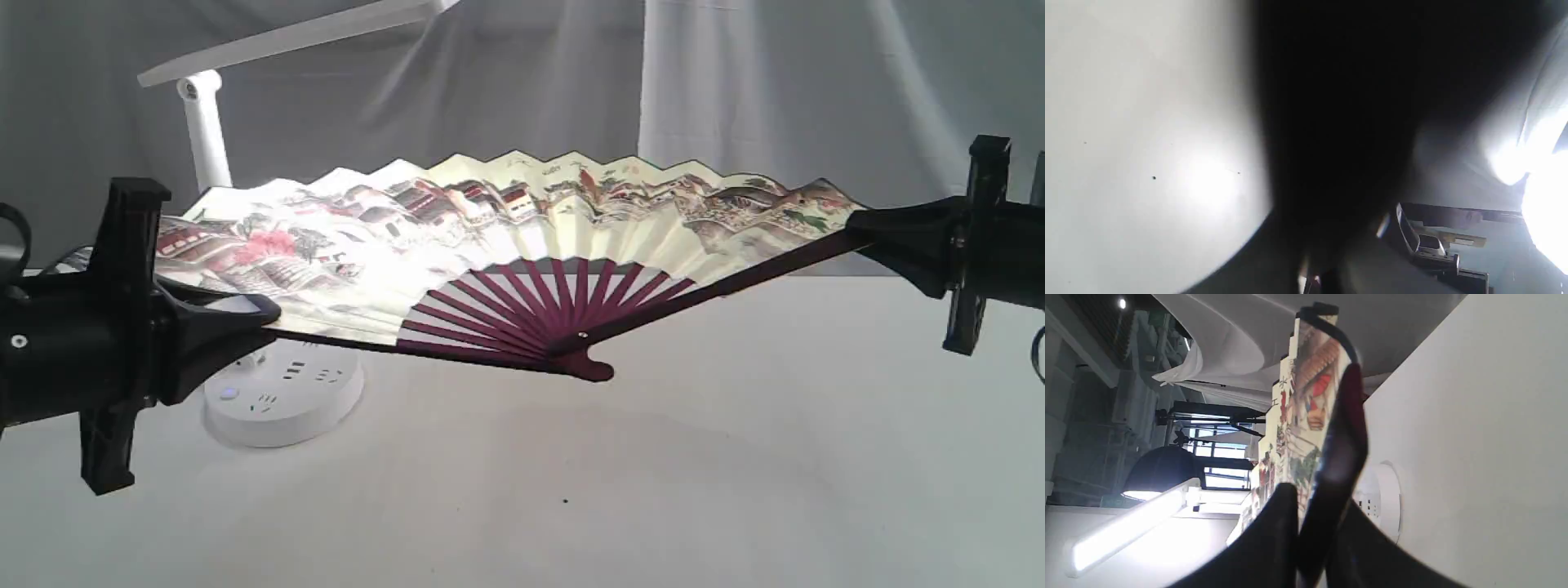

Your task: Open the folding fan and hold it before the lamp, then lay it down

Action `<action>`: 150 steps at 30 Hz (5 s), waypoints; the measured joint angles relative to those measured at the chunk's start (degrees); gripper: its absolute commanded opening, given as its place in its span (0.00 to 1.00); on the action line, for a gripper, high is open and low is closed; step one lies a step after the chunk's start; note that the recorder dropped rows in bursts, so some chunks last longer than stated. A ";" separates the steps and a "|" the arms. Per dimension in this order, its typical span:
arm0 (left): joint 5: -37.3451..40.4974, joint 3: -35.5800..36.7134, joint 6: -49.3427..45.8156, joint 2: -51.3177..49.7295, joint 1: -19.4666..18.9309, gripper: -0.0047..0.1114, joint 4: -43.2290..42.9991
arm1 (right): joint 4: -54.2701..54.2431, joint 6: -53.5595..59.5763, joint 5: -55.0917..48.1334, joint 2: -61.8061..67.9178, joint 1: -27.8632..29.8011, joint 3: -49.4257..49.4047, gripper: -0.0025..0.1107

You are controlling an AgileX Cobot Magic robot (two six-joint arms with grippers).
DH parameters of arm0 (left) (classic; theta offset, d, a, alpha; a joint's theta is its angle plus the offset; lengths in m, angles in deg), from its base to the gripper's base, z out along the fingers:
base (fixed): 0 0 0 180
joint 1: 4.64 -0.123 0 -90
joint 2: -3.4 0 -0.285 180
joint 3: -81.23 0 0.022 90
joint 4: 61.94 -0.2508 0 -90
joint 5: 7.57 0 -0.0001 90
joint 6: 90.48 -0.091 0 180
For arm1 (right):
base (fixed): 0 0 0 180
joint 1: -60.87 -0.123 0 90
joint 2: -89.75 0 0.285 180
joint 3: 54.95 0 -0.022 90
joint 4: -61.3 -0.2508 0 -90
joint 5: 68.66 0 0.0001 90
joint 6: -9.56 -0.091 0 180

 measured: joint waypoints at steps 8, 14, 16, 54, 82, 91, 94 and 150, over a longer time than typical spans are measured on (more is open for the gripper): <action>-0.14 0.00 0.33 0.04 0.00 0.04 0.00 | 0.00 0.00 0.00 0.00 0.00 0.00 0.02; -0.43 0.00 2.17 0.04 0.00 0.04 -0.34 | -0.11 -0.42 0.28 0.00 -0.25 0.00 0.02; -0.57 0.00 2.36 0.13 0.00 0.04 -0.34 | 0.01 -0.80 0.28 0.00 -0.36 1.08 0.02; -7.59 -6.53 5.90 0.76 -0.11 0.04 -1.68 | -3.28 -4.51 6.44 0.00 -5.77 9.37 0.02; -6.05 -6.53 6.68 0.76 -0.11 0.04 -1.93 | -3.18 -4.51 4.67 0.00 -4.65 9.37 0.02; -4.89 -6.53 6.68 0.76 -0.11 0.04 -1.93 | -3.07 -4.51 3.33 0.00 -3.85 9.37 0.02; -4.08 -6.53 6.68 0.76 -0.11 0.04 -1.93 | -2.82 -4.51 2.15 0.00 -3.10 9.37 0.02; -10.53 -2.22 5.89 -11.31 9.81 0.49 -1.92 | 10.12 -4.21 5.70 0.46 1.58 2.86 0.02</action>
